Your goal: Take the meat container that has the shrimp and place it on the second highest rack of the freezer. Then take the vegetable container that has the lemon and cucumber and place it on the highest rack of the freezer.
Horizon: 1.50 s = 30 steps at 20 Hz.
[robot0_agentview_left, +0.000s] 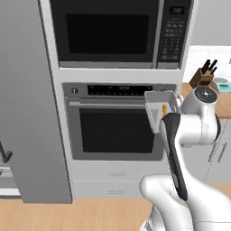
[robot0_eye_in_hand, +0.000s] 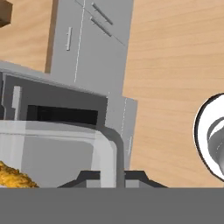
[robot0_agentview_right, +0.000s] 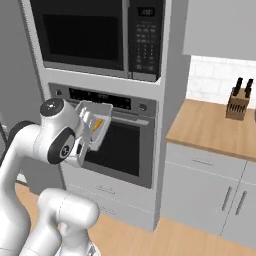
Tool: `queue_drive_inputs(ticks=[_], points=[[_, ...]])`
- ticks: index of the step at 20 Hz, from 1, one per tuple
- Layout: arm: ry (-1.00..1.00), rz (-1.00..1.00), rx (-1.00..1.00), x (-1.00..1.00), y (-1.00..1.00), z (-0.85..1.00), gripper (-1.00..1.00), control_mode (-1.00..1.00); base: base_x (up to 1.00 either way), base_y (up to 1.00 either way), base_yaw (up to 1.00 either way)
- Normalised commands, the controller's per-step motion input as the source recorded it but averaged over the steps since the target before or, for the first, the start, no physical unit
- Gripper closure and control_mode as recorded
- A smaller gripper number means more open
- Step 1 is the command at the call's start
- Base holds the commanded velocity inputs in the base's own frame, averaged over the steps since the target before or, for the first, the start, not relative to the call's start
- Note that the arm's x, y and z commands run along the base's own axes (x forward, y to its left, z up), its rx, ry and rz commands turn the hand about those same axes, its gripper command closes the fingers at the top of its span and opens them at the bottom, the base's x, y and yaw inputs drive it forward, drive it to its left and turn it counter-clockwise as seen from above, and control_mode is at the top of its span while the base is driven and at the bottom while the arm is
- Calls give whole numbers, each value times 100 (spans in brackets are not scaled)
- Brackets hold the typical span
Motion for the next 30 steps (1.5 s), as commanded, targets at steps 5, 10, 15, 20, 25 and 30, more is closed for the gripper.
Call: queue_drive_inputs(ticks=[5,10,15,20,25,30], points=[[0,0,0,0,0,0,100,100,2,100,20],[0,0,0,0,0,0,100,100,26,100,15],[0,0,0,0,0,0,100,100,35,100,-4],[0,0,0,0,0,0,100,100,9,95,-24],[0,0,0,0,0,0,100,100,1,88,-30],[0,0,0,0,0,0,100,100,2,76,-25]])
